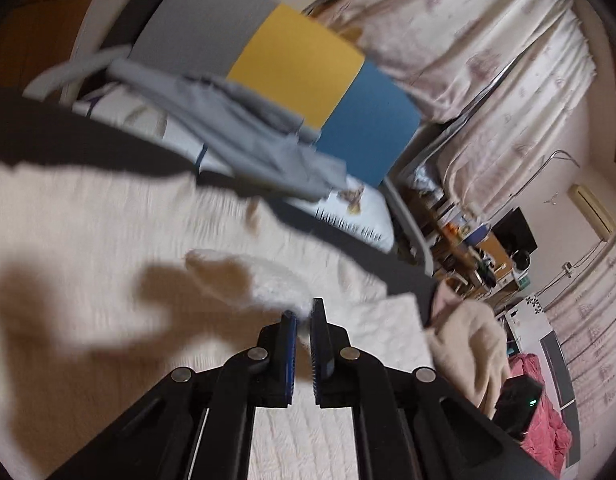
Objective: Fold clothes
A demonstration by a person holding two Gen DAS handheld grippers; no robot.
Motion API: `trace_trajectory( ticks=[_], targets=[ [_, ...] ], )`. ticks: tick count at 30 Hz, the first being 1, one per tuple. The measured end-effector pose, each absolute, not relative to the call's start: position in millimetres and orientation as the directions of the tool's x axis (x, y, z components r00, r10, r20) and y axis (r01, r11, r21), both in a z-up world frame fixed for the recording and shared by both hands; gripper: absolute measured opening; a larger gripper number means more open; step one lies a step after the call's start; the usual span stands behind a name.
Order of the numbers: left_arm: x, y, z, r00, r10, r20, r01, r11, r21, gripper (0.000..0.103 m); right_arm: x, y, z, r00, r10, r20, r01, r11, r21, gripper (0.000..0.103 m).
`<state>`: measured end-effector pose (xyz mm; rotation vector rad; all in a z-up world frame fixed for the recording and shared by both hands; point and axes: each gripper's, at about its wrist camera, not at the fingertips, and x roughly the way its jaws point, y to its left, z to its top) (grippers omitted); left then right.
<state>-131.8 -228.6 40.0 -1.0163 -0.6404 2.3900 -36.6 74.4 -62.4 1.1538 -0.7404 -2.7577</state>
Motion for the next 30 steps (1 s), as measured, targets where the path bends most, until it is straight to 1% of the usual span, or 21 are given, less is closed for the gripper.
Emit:
trace_trajectory(
  ticks=[3, 5, 9, 15, 17, 21, 22, 24, 27, 30],
  targets=[
    [-137.6, -240.2, 52.4, -0.636, 0.565, -0.526, -0.232, -0.790, -0.567, 0.005, -48.4, 73.3, -60.8, -0.700, -0.214, -0.681, -0.123, -0.904, 0.410, 0.008],
    [-141.6, -248.3, 48.7, -0.637, 0.548, -0.542, -0.219, -0.803, -0.554, 0.005, -57.3, 75.0, -64.2, -0.685, -0.199, -0.701, -0.134, -0.911, 0.390, 0.008],
    [-149.5, -264.3, 41.2, -0.640, 0.513, -0.572, -0.194, -0.828, -0.525, 0.005, -67.3, 83.1, -69.3, -0.682, -0.171, -0.711, -0.174, -0.906, 0.385, 0.008],
    [-161.4, -288.4, 30.1, -0.641, 0.458, -0.615, -0.156, -0.863, -0.481, 0.005, -73.6, 98.1, -69.3, -0.722, -0.149, -0.676, -0.229, -0.870, 0.436, 0.008],
    [-163.3, -290.5, 15.7, -0.627, 0.432, -0.649, -0.154, -0.885, -0.440, 0.005, -75.2, 100.8, -70.8, -0.722, -0.117, -0.683, -0.258, -0.870, 0.421, 0.008],
    [-160.5, -289.9, -21.7, -0.593, 0.377, -0.711, -0.151, -0.920, -0.362, 0.006, -75.7, 110.8, -79.3, -0.707, -0.116, -0.697, -0.304, -0.841, 0.448, 0.001],
    [-156.4, -291.8, -29.0, -0.598, 0.385, -0.703, -0.154, -0.916, -0.370, 0.009, -74.4, 112.7, -78.9, -0.709, -0.118, -0.695, -0.306, -0.837, 0.454, 0.001],
    [-148.8, -298.1, -35.5, -0.619, 0.417, -0.665, -0.159, -0.896, -0.414, 0.009, -68.3, 114.4, -75.8, -0.710, -0.131, -0.692, -0.299, -0.834, 0.464, 0.001],
    [-146.9, -309.7, -41.1, -0.619, 0.467, -0.631, -0.142, -0.857, -0.495, 0.009, -51.6, 110.3, -68.5, -0.703, -0.158, -0.694, -0.265, -0.847, 0.461, 0.004],
    [-146.4, -312.9, -43.0, -0.620, 0.483, -0.618, -0.142, -0.844, -0.517, 0.009, -30.8, 100.3, -51.6, -0.736, -0.128, -0.665, -0.217, -0.886, 0.411, 0.004]
  ],
)
